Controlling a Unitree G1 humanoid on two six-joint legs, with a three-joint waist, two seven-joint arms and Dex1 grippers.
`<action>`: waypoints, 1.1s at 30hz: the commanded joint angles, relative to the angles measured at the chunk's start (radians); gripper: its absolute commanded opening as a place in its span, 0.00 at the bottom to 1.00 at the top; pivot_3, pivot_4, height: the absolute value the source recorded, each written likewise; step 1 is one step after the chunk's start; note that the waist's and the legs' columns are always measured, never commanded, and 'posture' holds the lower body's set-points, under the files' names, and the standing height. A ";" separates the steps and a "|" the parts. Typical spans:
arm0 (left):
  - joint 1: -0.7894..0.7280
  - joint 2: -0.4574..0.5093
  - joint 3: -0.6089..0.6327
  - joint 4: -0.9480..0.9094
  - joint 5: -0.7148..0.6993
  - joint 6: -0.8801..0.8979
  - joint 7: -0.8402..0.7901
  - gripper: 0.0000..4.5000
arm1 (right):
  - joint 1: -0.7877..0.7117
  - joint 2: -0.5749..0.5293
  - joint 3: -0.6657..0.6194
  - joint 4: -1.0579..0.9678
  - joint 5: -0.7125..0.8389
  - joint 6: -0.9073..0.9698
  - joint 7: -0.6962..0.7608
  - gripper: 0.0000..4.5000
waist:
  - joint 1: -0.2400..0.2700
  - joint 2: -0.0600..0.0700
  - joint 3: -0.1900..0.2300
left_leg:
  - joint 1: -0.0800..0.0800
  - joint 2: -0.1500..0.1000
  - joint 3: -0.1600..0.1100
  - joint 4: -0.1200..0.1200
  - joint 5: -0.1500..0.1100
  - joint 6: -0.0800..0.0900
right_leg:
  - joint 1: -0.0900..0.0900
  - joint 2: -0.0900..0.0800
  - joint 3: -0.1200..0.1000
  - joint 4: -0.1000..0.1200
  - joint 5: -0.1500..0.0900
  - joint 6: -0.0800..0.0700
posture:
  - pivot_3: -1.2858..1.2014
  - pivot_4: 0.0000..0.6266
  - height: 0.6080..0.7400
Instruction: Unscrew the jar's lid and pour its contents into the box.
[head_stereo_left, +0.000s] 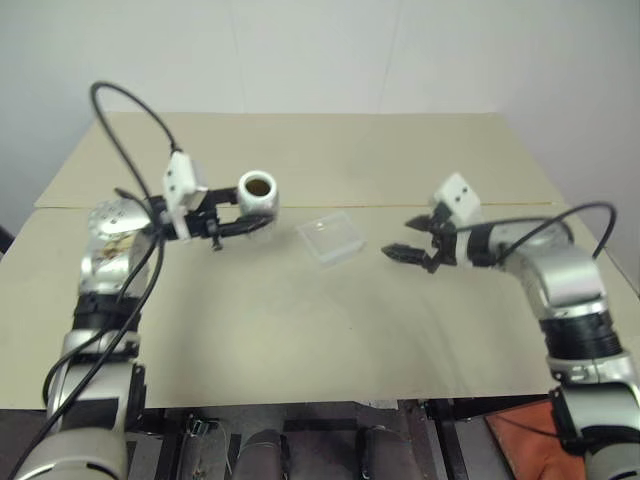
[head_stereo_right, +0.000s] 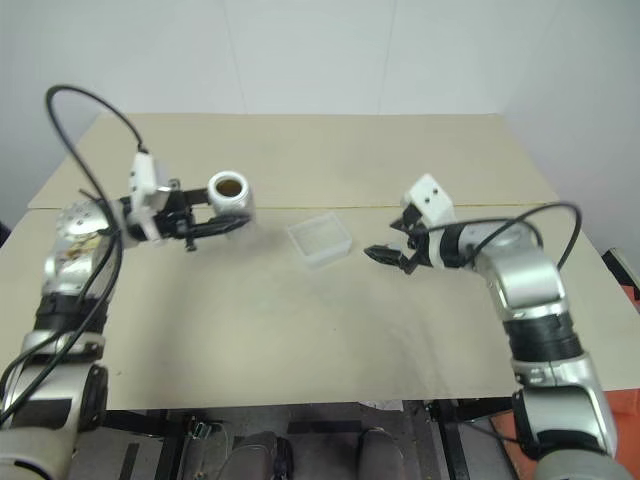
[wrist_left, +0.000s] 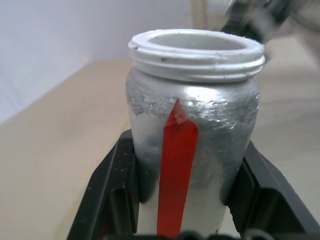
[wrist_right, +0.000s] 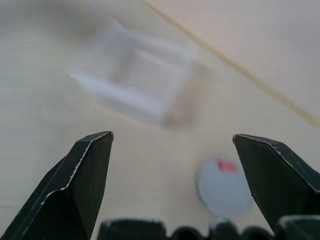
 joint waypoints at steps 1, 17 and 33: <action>-0.162 -0.024 -0.111 0.227 0.282 -0.321 0.270 0.42 | -0.094 -0.059 0.003 -0.029 0.091 0.056 0.163 1.00 | 0.003 0.000 0.000 | 0.000 0.000 0.000 0.000 0.000 0.000 | 0.000 0.000 0.000 -0.002 0.000 0.000 | 0.52 0.24 1.00; -0.635 -0.097 -0.885 0.638 1.411 -0.523 1.489 0.42 | -0.219 -0.017 0.019 0.092 0.077 0.005 0.176 1.00 | 0.022 -0.001 0.001 | -0.011 -0.002 0.002 -0.002 0.002 -0.003 | -0.007 -0.001 -0.001 -0.012 0.001 0.007 | 0.52 0.24 1.00; -0.624 -0.142 -1.089 0.643 1.629 -0.317 1.884 0.42 | -0.130 0.017 -0.050 -0.020 0.126 0.028 0.063 1.00 | 0.023 -0.001 0.001 | -0.017 -0.002 0.002 -0.001 0.003 -0.004 | -0.014 -0.002 -0.002 -0.010 0.001 0.008 | 0.52 0.24 1.00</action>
